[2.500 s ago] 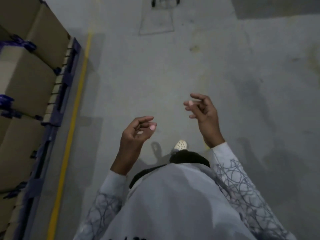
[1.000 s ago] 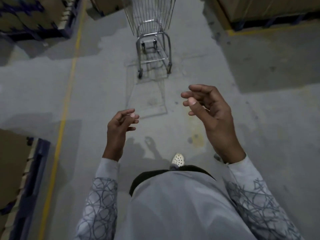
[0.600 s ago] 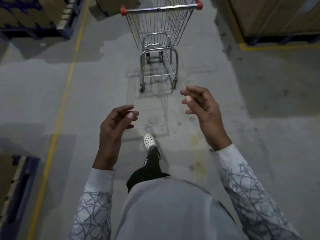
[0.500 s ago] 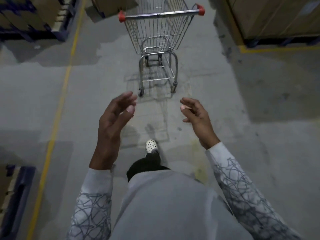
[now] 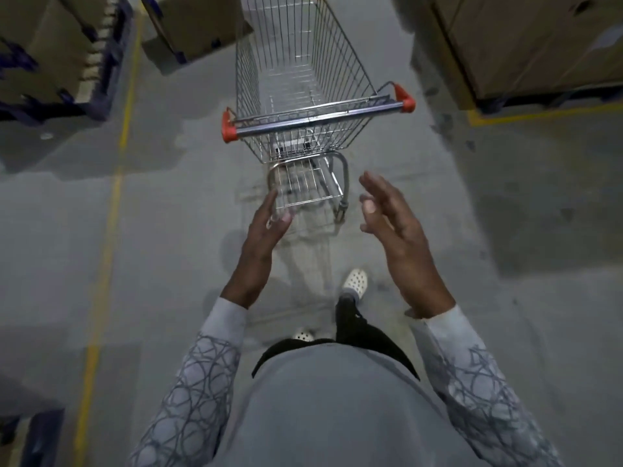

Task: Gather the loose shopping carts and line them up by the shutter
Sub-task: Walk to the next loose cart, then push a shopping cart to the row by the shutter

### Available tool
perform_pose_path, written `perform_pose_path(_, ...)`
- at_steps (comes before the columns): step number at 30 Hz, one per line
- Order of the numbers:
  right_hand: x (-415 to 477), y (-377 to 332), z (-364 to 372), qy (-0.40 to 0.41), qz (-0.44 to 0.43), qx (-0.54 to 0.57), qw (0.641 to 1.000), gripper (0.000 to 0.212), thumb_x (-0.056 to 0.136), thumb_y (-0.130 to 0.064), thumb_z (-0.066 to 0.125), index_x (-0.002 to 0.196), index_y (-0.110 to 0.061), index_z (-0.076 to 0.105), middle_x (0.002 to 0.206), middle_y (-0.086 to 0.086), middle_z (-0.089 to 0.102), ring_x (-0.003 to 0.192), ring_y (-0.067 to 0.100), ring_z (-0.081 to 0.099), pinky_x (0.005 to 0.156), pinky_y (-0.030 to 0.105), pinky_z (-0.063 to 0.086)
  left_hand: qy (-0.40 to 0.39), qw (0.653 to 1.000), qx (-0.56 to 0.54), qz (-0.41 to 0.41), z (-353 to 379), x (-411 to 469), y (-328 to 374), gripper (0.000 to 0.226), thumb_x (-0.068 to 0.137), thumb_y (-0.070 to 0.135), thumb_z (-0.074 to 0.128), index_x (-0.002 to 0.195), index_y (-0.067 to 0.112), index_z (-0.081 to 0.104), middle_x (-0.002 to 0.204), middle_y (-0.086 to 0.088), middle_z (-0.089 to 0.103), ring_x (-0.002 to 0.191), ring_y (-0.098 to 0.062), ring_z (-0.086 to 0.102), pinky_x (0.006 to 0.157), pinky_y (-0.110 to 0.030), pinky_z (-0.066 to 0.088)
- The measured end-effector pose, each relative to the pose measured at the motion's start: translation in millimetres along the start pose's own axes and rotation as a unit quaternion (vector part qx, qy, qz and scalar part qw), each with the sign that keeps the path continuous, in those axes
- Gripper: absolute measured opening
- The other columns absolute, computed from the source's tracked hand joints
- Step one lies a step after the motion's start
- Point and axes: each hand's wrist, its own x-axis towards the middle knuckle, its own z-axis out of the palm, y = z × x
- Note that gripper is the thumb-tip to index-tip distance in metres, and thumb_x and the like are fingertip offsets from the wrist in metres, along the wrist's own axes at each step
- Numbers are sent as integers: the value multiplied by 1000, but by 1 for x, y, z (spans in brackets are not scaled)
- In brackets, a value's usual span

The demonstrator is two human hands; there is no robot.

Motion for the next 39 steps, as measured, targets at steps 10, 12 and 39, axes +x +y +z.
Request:
perform_pose_path(10,182,-41,-38,-57,-135,-1,989,60,101,-26,56,156,-20,34,157,-8,43,141,12,46,110,38,46,57,996,-17,-62,21,148,-19,67,92,45,58,153,33,34,149,27,38,129,20,36,109,-15,36)
perform_pose_path(12,225,-34,-45,-79,-117,-36,989,62,100,-29,60,156,-24,35,157,-14,42,141,6,44,110,31,45,74,996,30,-45,26,176,-14,71,91,44,67,153,33,35,149,26,40,132,14,39,112,-19,36)
perform_pose_path(39,525,86,-17,-208,42,-611,763,96,61,-39,75,146,-50,32,144,-6,47,137,22,43,92,59,53,-138,800,581,-55,-50,498,21,106,51,46,75,149,34,35,152,-4,44,138,-30,39,114,-61,25)
